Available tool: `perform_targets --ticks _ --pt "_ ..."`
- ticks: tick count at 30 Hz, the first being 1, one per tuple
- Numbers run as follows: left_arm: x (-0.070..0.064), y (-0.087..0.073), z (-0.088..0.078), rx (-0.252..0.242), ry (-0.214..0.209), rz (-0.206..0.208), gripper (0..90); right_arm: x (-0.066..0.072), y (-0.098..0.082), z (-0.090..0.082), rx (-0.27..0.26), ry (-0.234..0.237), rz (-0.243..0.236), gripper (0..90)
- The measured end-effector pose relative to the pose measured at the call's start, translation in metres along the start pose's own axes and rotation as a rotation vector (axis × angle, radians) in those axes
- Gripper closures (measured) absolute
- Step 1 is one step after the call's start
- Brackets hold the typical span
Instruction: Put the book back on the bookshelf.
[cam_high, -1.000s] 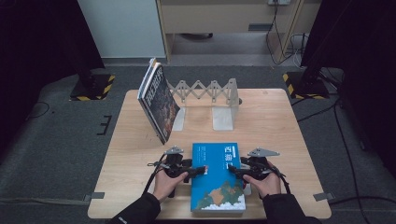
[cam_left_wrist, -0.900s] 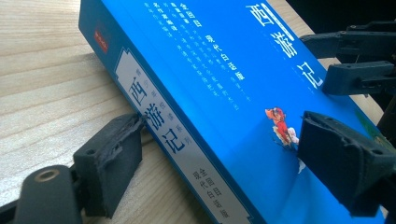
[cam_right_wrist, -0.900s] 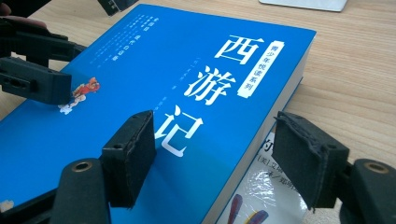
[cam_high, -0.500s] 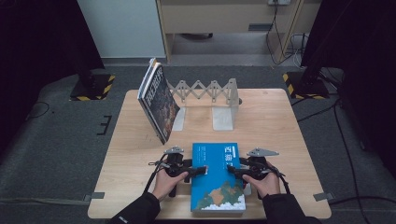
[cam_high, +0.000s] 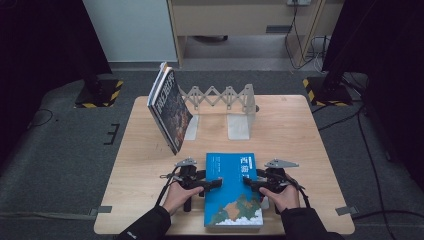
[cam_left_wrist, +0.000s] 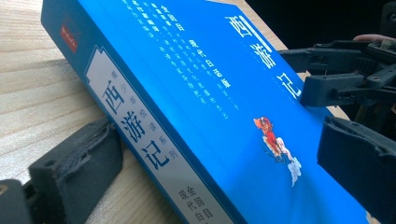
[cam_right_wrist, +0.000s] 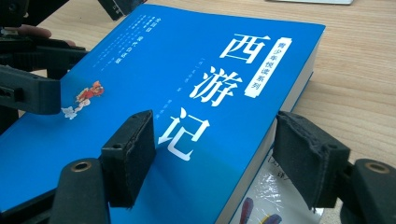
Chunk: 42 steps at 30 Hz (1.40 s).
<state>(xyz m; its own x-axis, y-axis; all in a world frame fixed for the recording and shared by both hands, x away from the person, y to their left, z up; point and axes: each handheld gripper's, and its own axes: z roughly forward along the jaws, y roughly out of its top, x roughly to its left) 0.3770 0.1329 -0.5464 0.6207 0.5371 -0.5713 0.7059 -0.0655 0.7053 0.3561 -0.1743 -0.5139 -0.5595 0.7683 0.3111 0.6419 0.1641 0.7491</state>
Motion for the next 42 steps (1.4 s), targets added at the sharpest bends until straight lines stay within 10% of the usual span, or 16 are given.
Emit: perform_targets --ticks 7,19,42 --pt "0.001 0.002 -0.003 0.022 0.036 0.010 7.8 0.000 0.000 0.000 -0.002 0.001 0.003 29.6" --pt "0.001 0.007 -0.013 0.060 0.044 -0.094 25.5 -0.001 -0.001 0.000 -0.003 0.004 0.010 29.8" --pt "-0.006 0.013 -0.024 0.135 0.061 -0.130 34.4 -0.001 -0.003 0.002 -0.019 0.016 0.039 30.4"
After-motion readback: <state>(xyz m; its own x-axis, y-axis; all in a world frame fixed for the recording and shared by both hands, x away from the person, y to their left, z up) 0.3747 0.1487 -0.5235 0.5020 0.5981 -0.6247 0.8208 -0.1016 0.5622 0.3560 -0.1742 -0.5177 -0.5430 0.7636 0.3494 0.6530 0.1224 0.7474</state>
